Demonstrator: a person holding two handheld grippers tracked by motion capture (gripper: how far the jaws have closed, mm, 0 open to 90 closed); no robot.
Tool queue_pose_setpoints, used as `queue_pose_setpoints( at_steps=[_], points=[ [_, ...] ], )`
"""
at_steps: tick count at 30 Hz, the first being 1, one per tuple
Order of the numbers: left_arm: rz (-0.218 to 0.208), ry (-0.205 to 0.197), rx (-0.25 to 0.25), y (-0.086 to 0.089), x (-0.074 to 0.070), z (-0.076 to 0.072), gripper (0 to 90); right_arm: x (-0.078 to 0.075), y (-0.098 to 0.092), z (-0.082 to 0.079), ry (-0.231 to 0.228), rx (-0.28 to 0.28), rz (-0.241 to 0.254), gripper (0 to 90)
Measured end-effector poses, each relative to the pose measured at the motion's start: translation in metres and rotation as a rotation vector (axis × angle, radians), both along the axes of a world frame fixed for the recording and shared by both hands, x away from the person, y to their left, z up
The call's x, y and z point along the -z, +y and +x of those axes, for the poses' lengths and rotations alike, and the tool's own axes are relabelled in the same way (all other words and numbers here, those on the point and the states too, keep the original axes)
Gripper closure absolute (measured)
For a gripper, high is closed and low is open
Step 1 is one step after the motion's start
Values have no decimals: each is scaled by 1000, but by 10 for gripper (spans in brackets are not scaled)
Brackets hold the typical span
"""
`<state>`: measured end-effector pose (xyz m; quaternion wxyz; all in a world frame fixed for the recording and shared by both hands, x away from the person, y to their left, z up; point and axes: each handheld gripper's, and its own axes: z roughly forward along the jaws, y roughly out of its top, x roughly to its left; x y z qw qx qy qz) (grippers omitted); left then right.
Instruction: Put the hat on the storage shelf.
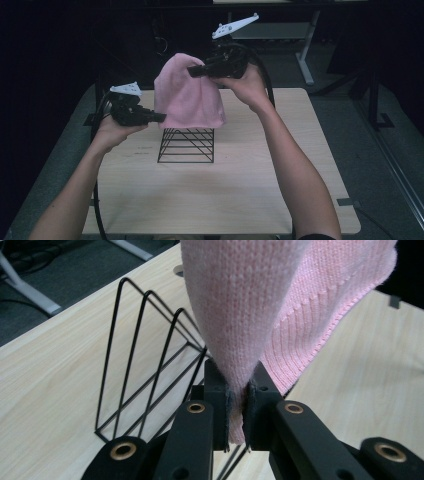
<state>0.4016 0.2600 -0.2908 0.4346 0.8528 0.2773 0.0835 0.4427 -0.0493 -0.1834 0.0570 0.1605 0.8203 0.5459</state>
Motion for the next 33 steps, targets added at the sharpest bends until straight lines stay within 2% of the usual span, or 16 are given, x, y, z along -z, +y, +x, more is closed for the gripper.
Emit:
queue_pose_setpoints(
  at_steps=[4, 14, 17, 22, 25, 33],
  points=[
    [4, 7, 1, -1, 4, 0, 827, 4, 0, 5, 5, -2, -9, 769],
    [74, -20, 21, -8, 7, -3, 825, 16, -7, 4, 6, -11, 7, 769],
    [76, -20, 24, -8, 10, -4, 824, 18, -6, 2, 6, -18, 3, 768],
    [75, -13, 19, -4, 17, -6, 822, 21, -1, 1, 9, -33, -11, 768],
    [92, -13, 12, -1, 20, -7, 821, 25, 3, -1, 15, -46, -15, 767],
    [105, -2, -2, 8, 29, -10, 821, 35, 10, -5, 31, -75, -29, 763]
  ],
)
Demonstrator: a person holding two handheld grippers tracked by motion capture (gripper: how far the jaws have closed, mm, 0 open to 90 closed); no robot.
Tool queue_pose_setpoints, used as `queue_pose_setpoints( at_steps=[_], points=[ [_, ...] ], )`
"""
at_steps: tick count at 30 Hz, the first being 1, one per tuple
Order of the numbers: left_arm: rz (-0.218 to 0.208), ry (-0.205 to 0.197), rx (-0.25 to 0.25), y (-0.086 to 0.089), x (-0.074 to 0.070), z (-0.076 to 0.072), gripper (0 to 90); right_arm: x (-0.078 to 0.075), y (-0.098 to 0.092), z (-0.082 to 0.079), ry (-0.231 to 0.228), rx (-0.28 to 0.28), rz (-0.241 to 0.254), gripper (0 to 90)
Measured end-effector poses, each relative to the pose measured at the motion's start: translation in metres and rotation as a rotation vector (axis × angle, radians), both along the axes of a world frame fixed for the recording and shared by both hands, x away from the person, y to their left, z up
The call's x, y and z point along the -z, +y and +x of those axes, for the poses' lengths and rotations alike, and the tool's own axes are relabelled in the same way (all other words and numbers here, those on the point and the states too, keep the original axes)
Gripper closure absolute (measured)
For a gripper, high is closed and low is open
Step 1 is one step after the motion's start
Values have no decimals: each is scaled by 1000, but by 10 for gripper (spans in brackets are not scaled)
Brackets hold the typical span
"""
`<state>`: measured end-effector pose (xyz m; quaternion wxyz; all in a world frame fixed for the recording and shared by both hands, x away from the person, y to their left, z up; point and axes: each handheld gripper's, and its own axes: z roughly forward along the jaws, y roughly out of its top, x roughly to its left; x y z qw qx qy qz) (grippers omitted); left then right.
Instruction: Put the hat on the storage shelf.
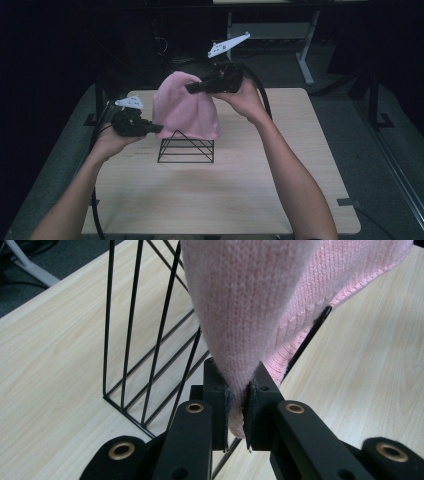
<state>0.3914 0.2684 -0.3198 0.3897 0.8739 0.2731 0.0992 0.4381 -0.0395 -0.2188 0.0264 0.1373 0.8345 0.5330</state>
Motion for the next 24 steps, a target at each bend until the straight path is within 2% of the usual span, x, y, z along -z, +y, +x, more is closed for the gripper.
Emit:
queue_pose_setpoints(
  at_steps=[13, 18, 19, 24],
  points=[
    [30, 13, -5, 5, 11, -2, 821, 14, 2, -3, 33, -16, -23, 759],
    [46, 32, -12, 5, 16, -3, 821, 20, 4, -3, 50, -22, -34, 757],
    [66, 26, -5, 6, 17, -2, 821, 21, 4, -2, 50, -27, -34, 757],
    [97, 23, 0, 5, 20, -1, 821, 28, 5, -2, 61, -29, -38, 756]
  ],
)
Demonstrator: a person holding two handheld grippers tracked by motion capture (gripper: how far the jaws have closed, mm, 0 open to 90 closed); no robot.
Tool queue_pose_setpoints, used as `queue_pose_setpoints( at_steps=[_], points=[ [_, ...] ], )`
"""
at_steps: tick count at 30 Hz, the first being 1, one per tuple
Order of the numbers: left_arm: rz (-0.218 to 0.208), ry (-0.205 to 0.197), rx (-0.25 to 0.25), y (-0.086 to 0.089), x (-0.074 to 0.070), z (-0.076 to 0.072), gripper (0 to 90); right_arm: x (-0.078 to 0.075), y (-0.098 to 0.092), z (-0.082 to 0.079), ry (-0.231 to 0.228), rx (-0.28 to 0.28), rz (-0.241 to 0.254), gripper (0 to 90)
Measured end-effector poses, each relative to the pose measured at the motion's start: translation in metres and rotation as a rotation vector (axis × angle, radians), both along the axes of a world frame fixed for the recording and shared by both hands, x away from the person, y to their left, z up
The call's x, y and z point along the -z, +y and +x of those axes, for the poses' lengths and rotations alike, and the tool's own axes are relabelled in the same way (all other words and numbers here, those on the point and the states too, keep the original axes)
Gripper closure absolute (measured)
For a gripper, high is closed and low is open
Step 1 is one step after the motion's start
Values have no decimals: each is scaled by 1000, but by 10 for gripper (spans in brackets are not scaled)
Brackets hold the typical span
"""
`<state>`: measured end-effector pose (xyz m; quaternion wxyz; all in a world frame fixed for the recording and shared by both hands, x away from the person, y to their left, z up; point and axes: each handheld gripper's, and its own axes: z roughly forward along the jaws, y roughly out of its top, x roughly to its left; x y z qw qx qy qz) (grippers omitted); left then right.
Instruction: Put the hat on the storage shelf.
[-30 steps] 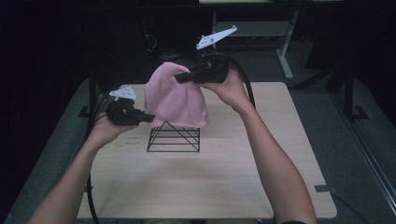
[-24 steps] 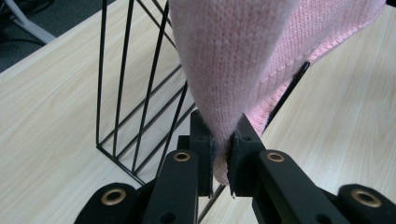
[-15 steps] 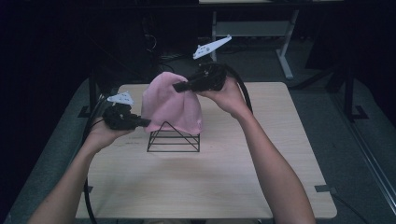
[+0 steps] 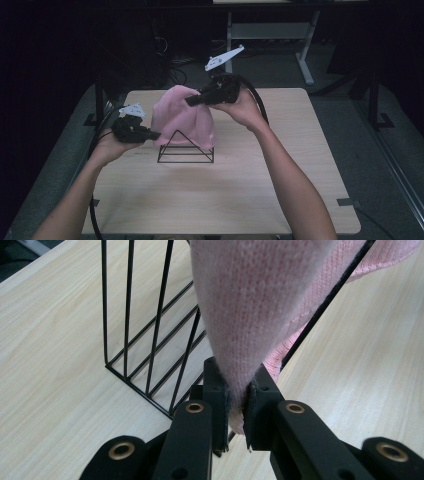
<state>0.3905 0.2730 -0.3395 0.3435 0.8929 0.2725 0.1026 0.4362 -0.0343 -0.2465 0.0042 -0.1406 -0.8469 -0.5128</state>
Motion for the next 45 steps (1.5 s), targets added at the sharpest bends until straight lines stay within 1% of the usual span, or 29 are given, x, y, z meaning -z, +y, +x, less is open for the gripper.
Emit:
queue_pose_setpoints(
  at_steps=[1, 4, 5, 10, 12, 13, 14, 15, 17, 19, 20, 21, 22, 24, 25, 26, 27, 28, 29, 30, 32, 38, 39, 43, 45],
  points=[
    [-1, 3, -5, 0, 1, 0, 821, 1, 0, 0, 4, -2, -2, 756],
    [3, 3, 1, 0, 5, 0, 821, 3, 0, 0, 11, -3, -6, 755],
    [8, 9, 4, 0, 7, -1, 821, 4, 0, 0, 13, -4, -12, 754],
    [27, 8, 12, 0, 15, -2, 821, 13, 3, 0, 33, -13, -19, 753],
    [35, 20, 9, 0, 18, -2, 821, 17, 4, 0, 40, -14, -26, 753],
    [51, 12, 16, 1, 18, -2, 820, 18, 4, 0, 45, -14, -27, 753],
    [54, 5, 12, 1, 19, -3, 818, 19, 4, 0, 44, -17, -33, 753],
    [56, 6, 11, 1, 21, -2, 817, 21, 5, 0, 57, -18, -32, 753],
    [58, 11, 9, 2, 23, -2, 817, 23, 6, 0, 54, -23, -32, 753],
    [60, 18, 6, 3, 26, -2, 817, 26, 6, 0, 64, -24, -40, 753],
    [60, 18, 7, 4, 26, -2, 817, 27, 6, 0, 61, -25, -46, 754],
    [59, 24, 3, 4, 28, -2, 817, 28, 7, 0, 72, -24, -43, 753],
    [63, 25, 4, 4, 29, -2, 817, 30, 7, 1, 60, -28, -49, 753],
    [64, 32, 2, 4, 31, -2, 817, 32, 7, 0, 71, -29, -50, 753],
    [70, 27, 4, 4, 33, -1, 817, 33, 7, 1, 68, -30, -54, 753],
    [66, 37, 0, 4, 34, -1, 817, 34, 7, 0, 76, -29, -54, 753],
    [76, 37, 4, 4, 35, 0, 817, 36, 7, 0, 79, -32, -56, 753],
    [76, 42, 0, 3, 36, -1, 817, 37, 8, 0, 76, -33, -60, 753],
    [89, 43, 2, 3, 37, -1, 817, 38, 8, 0, 82, -31, -62, 752],
    [95, 43, 5, 2, 37, 0, 817, 40, 8, 1, 81, -36, -72, 752],
    [97, 55, 3, 1, 39, 0, 817, 42, 7, 1, 81, -35, -75, 752],
    [132, 65, 12, -2, 45, 3, 817, 50, 6, 1, 107, -34, -83, 752],
    [135, 66, 11, -3, 46, 3, 817, 51, 6, 1, 105, -38, -86, 752],
    [117, 94, 9, 0, 54, 4, 813, 56, 6, 0, 120, -38, -93, 752],
    [118, 95, 8, 1, 57, 4, 813, 59, 7, 0, 126, -41, -105, 752]
  ],
)
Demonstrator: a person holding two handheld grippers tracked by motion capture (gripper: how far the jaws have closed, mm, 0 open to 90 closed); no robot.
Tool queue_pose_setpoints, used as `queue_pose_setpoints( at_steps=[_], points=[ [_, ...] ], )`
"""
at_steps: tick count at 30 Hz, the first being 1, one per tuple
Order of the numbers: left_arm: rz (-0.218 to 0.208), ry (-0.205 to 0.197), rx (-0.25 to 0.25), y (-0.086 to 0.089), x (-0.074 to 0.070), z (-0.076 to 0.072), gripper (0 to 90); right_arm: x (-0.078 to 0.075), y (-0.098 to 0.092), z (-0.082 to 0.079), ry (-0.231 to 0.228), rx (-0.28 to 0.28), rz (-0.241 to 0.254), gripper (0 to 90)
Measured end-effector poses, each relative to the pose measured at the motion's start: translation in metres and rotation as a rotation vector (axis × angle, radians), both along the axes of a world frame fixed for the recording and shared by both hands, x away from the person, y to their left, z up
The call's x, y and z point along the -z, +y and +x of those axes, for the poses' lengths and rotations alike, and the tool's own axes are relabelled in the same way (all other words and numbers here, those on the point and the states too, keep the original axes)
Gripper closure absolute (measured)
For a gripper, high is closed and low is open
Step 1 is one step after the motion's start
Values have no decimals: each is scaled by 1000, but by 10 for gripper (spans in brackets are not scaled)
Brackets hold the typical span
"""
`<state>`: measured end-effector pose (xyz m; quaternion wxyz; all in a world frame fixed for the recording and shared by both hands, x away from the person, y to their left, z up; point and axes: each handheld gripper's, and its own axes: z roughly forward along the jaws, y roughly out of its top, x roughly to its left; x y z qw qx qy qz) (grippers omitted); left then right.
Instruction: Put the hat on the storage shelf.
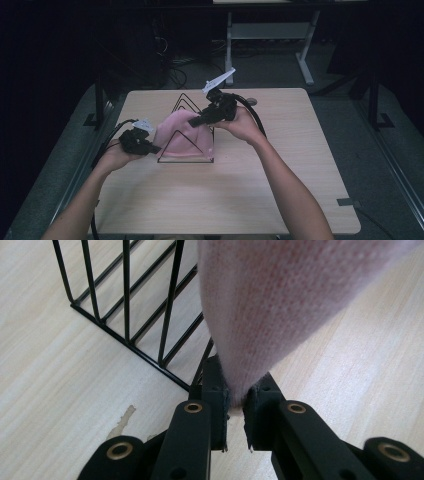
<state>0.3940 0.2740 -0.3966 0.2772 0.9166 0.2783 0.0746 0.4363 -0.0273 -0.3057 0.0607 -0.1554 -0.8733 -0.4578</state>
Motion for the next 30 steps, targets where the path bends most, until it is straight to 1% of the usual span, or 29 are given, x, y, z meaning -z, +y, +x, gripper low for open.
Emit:
queue_pose_setpoints(
  at_steps=[2, 3, 6, 7, 10, 13, 15, 16, 17, 18, 19, 21, 22, 25, 26, 27, 30],
  points=[
    [-1, 1, -4, 0, 2, -1, 814, 3, 1, 0, -3, -3, 2, 751],
    [6, 3, 1, 0, 3, -1, 817, 4, 1, 0, 3, 0, -3, 751],
    [29, 8, 1, -2, 6, 0, 822, 7, 3, 0, 2, -6, -13, 747],
    [41, 7, 5, -2, 7, 0, 824, 8, 3, 0, 11, -4, -19, 745],
    [57, 6, 7, -4, 10, 2, 824, 11, 4, 0, 5, -8, -21, 741],
    [75, 17, 8, -4, 12, 3, 825, 16, 4, 1, 7, -13, -29, 737],
    [79, 21, 5, -5, 15, 3, 825, 18, 4, 1, 18, -12, -32, 735],
    [88, 23, 10, -5, 15, 4, 826, 19, 4, 1, 32, -8, -39, 734],
    [92, 24, 12, -5, 16, 5, 826, 20, 4, 1, 27, -12, -39, 734],
    [92, 27, 12, -5, 17, 5, 826, 21, 5, 2, 15, -20, -35, 733],
    [89, 23, 10, -4, 18, 5, 827, 21, 5, 2, 22, -20, -40, 731],
    [76, 35, -3, -2, 21, 5, 828, 21, 6, 1, 30, -17, -44, 728],
    [70, 36, -8, -1, 22, 5, 828, 22, 7, 2, 27, -23, -44, 724],
    [70, 43, -11, 1, 24, 5, 829, 24, 8, 2, 23, -31, -45, 714],
    [67, 42, -12, 1, 24, 5, 829, 24, 8, 2, 31, -29, -46, 712],
    [56, 42, -21, 1, 25, 5, 829, 25, 8, 2, 33, -30, -47, 711],
    [63, 43, -21, 2, 25, 5, 829, 25, 8, 2, 31, -28, -45, 700]
  ],
)
